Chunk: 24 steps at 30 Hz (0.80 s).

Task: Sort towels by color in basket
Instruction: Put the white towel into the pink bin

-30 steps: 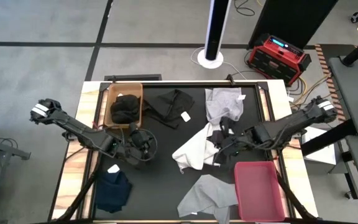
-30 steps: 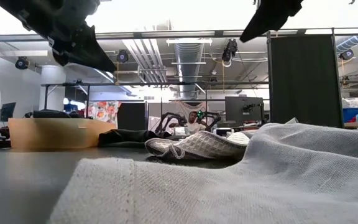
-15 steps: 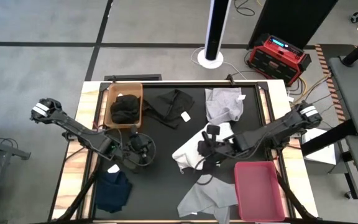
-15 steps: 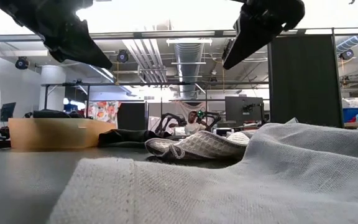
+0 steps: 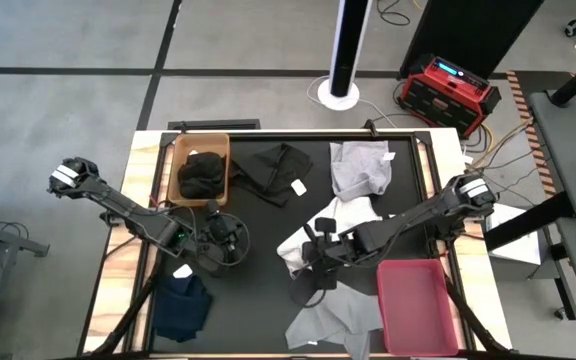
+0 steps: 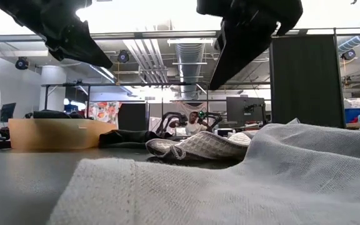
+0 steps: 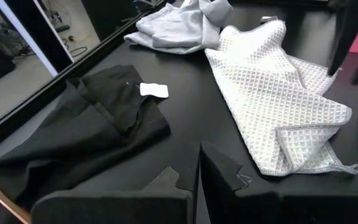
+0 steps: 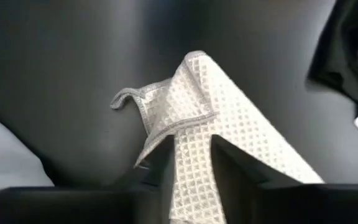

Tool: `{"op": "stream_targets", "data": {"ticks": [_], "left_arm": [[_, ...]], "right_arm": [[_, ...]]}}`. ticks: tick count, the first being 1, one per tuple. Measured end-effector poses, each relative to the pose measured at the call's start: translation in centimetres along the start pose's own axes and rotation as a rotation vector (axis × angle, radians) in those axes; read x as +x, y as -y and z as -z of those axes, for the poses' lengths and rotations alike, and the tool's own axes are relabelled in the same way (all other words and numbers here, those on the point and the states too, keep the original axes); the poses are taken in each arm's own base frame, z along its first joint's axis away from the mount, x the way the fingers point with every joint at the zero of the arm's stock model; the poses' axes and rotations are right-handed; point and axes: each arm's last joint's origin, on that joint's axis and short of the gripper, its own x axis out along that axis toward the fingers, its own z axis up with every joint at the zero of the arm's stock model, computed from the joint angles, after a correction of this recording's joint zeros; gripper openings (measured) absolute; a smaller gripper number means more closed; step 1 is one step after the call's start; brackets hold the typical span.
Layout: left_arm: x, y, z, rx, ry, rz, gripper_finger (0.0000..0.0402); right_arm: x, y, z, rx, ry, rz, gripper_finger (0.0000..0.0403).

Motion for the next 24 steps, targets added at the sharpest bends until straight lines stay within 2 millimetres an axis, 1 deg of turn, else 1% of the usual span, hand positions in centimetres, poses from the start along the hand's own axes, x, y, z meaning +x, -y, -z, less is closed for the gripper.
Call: {"op": "stream_targets", "data": {"ticks": [4,7,10,13,16,18,24], "left_arm": [[0.0,0.0,0.0,-0.004,0.002,-0.002,0.0000],[0.0,0.0,0.0,-0.007,0.004,-0.001,0.0000],[0.0,0.0,0.0,-0.009,0.005,0.000,0.0000],[0.0,0.0,0.0,-0.010,0.006,0.000,0.0000],[0.0,0.1,-0.1,-0.013,0.008,0.001,0.0000],[0.0,0.1,-0.1,-0.017,0.011,0.003,0.0000],[0.0,0.1,-0.1,-0.023,0.014,0.006,0.0000]], "right_arm": [[1.3,-0.3,0.3,0.004,-0.026,0.005,0.0183],[2.6,-0.6,0.7,0.003,-0.056,0.013,0.0232],[3.8,-0.9,1.2,0.002,-0.090,0.017,0.0271],[4.8,-1.2,1.5,0.017,-0.115,-0.014,0.0301],[5.6,-1.4,1.8,0.016,-0.129,-0.023,0.0321],[5.8,-1.5,1.8,0.016,-0.127,-0.024,0.0326],[5.9,-1.4,1.7,0.020,-0.115,-0.026,0.0313]]}}
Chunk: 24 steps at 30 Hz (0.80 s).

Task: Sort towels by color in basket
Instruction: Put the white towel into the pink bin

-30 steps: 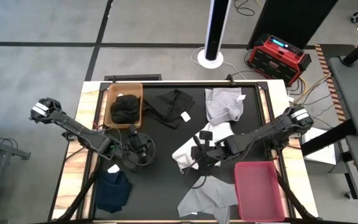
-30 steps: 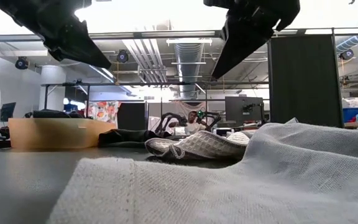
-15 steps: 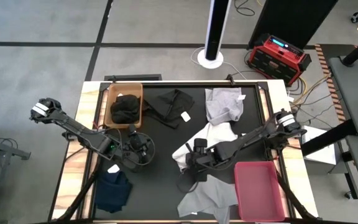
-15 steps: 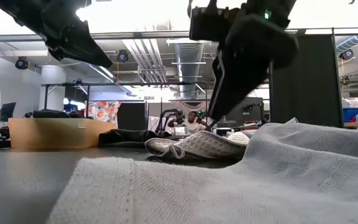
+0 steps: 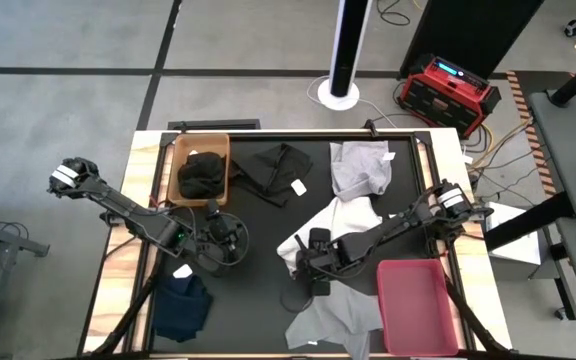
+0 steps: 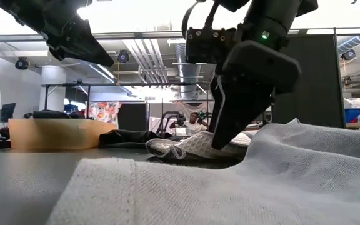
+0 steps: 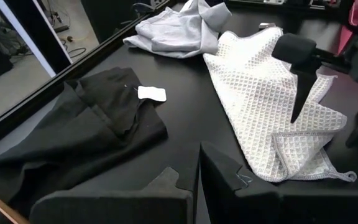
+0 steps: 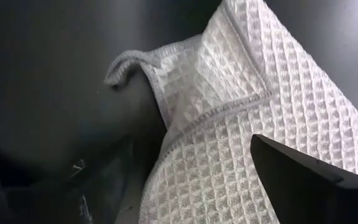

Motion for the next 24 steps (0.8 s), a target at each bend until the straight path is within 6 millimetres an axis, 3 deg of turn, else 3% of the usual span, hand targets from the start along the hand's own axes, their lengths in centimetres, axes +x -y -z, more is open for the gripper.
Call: {"op": "stream_targets", "data": {"ticks": [13,17,24], "left_arm": [[0.0,0.0,0.0,-0.003,0.001,0.003,0.0000],[0.0,0.0,0.0,-0.003,0.001,0.003,0.0000],[0.0,0.0,0.0,-0.003,0.001,0.003,0.0000]], "right_arm": [[2.3,-0.5,0.3,-0.028,-0.011,0.001,0.0271],[2.2,-0.5,0.3,-0.028,-0.011,-0.005,0.0228],[2.3,-0.5,0.4,-0.033,-0.010,-0.001,0.0118]]}}
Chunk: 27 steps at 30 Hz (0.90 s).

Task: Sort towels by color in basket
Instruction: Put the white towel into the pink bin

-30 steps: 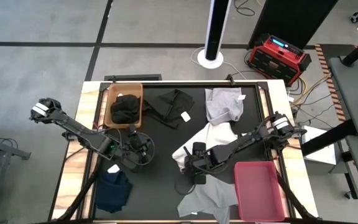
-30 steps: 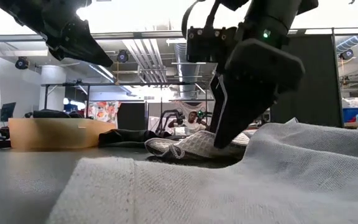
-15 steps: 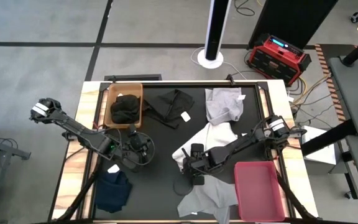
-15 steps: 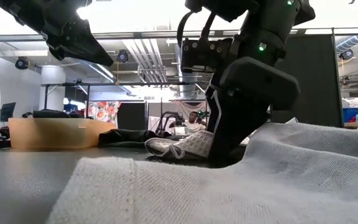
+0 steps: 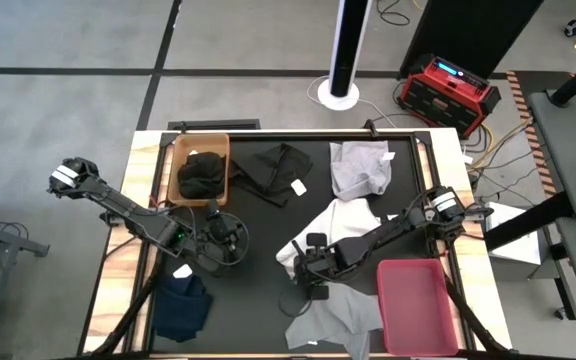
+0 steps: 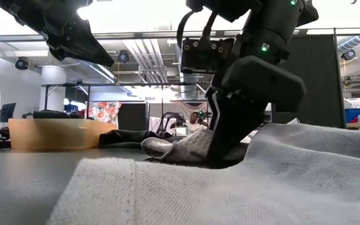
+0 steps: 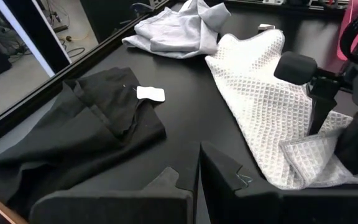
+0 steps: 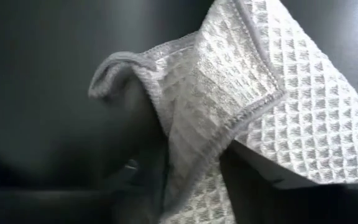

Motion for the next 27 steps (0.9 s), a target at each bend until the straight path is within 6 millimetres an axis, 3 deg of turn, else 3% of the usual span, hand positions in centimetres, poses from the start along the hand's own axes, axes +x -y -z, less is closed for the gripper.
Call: {"op": "stream_targets", "data": {"ticks": [6,12,20,27], "left_arm": [[0.2,0.2,0.2,0.012,-0.008,-0.006,0.0000],[0.4,0.3,0.4,0.018,-0.012,-0.008,0.0000],[0.4,0.9,-0.5,0.019,0.054,0.037,0.0004],[0.1,2.1,-1.9,0.122,0.119,0.239,0.0060]], "right_arm": [[0.0,0.1,0.0,-0.018,0.003,0.029,0.0022],[-1.0,0.4,-0.2,-0.024,0.023,0.062,0.0012],[-6.8,0.9,-1.5,-0.022,0.187,0.058,0.0010],[-13.1,0.3,-0.1,-0.021,0.369,0.093,0.0010]]}}
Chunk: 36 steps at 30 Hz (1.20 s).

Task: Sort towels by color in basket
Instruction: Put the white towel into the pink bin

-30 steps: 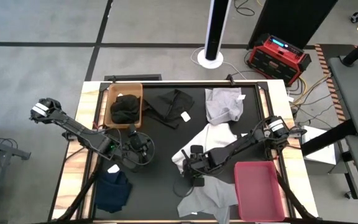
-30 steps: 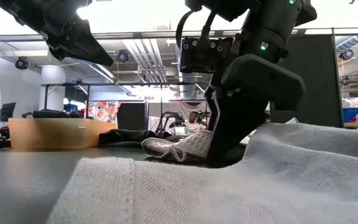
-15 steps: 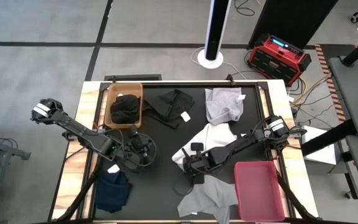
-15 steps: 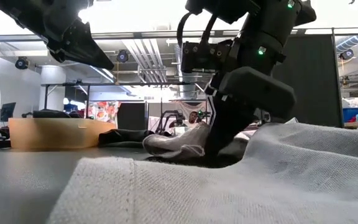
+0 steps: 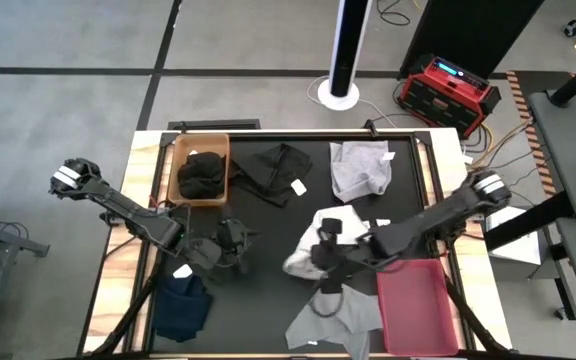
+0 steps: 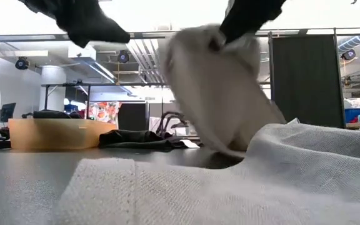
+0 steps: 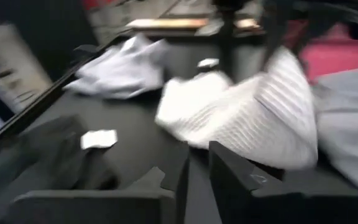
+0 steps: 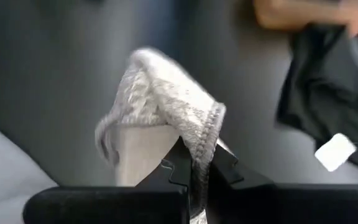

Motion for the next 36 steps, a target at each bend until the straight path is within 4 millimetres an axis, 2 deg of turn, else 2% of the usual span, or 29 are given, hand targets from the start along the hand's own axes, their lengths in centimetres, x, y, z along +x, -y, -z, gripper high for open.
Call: {"op": "stream_targets", "data": {"ticks": [6,11,15,24,27,36], "left_arm": [[0.0,0.8,-1.3,0.059,0.095,0.182,0.0154],[0.3,1.2,-2.0,0.129,0.186,0.186,0.0236],[0.9,1.1,-2.4,0.154,0.235,0.192,0.0276],[3.1,-0.2,-3.0,0.113,0.289,0.278,0.0290],[3.8,-0.2,-3.1,0.112,0.314,0.364,0.0290],[6.4,-0.1,-2.3,0.084,0.373,0.408,0.0291]], "right_arm": [[-4.8,1.2,-0.7,0.079,0.265,-0.027,0.0009],[-7.1,2.4,-0.8,0.079,0.435,-0.042,0.0009],[-8.1,2.8,-1.1,0.044,0.515,-0.044,0.0009],[-8.9,2.8,-2.1,-0.013,0.629,-0.108,0.0009],[-9.0,2.8,-2.1,-0.010,0.634,-0.107,0.0009],[-9.0,2.9,-2.2,-0.012,0.641,-0.104,0.0009]]}}
